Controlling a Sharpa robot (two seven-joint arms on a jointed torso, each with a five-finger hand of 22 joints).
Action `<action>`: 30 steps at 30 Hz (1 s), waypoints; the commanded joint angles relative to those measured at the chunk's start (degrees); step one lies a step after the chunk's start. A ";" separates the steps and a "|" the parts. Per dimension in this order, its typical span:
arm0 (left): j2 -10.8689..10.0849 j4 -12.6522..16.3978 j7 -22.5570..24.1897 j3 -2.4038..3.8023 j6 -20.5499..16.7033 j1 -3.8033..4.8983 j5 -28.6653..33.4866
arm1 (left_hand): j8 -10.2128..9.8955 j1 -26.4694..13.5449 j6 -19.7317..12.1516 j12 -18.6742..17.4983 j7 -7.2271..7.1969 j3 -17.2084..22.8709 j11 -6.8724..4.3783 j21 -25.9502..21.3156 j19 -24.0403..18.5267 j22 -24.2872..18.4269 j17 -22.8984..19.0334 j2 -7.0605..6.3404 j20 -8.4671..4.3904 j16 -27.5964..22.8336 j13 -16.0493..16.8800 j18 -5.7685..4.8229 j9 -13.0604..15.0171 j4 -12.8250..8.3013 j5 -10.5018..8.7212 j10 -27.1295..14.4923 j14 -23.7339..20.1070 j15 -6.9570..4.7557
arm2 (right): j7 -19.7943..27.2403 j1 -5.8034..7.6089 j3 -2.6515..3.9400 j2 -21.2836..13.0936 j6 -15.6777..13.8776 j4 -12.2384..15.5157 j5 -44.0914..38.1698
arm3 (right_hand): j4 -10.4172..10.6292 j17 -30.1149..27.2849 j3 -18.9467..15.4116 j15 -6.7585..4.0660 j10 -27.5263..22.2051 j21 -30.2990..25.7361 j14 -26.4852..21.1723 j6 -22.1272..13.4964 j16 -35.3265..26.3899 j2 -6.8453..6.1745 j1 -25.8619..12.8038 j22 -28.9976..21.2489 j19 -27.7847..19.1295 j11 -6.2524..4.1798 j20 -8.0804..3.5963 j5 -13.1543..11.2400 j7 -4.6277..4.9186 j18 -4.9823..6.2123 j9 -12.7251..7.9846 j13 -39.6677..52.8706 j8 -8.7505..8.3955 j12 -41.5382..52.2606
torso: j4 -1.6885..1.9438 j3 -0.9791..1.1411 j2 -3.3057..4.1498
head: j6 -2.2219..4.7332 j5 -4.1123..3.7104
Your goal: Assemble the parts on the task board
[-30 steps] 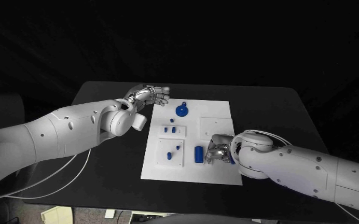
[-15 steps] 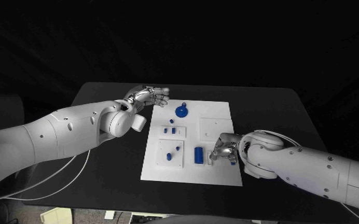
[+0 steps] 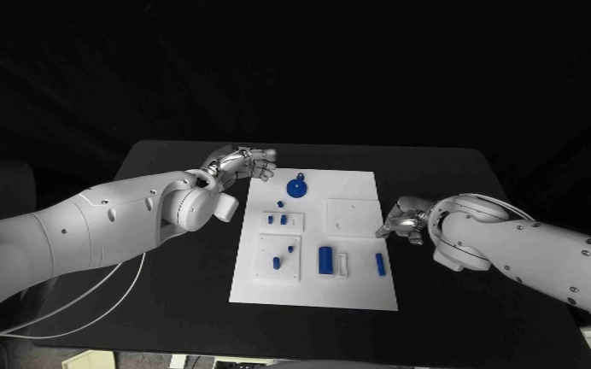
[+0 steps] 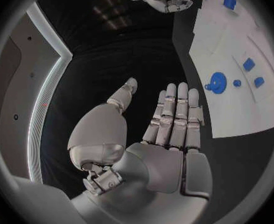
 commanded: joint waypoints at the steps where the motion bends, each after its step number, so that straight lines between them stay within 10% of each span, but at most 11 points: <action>1: 0.01 0.13 0.32 0.03 0.78 0.04 0.28 | 0.39 0.16 -0.17 -0.17 -0.05 -0.02 0.11 -0.38 0.38 0.05 0.10 0.21 0.16 -0.19 -0.07 1.13 -0.06 0.02 -0.10 0.03 0.50 -0.04 | -2.39 -0.08 -0.07 0.25 6.03 -0.54 -3.81 | -0.02 -0.06 -0.46 0.45 -0.01 0.12 -0.15 -0.61 -0.36 -0.46 -0.17 0.72 0.16 0.19 -0.12 -0.10 0.39 1.16 0.05 0.07 0.00 0.35 | -0.01 0.05 0.05 | 0.08 -0.19; 30: -0.27 0.21 0.33 0.03 0.99 0.03 0.28 | 0.43 -0.18 -0.15 -0.16 -0.06 -0.10 0.14 -0.55 0.23 0.14 0.25 0.28 0.19 -0.34 -0.10 1.04 -0.10 0.27 -0.10 0.09 0.53 -0.02 | -3.22 -4.44 -1.24 3.38 4.43 -1.58 -10.78 | 0.36 0.18 -4.78 -0.01 0.08 -0.08 -0.33 0.11 -0.25 1.87 -1.47 0.76 -0.20 -0.34 -0.16 -0.07 -0.19 1.16 2.58 1.08 1.40 1.72 | 0.14 -0.02 0.06 | -1.03 -0.52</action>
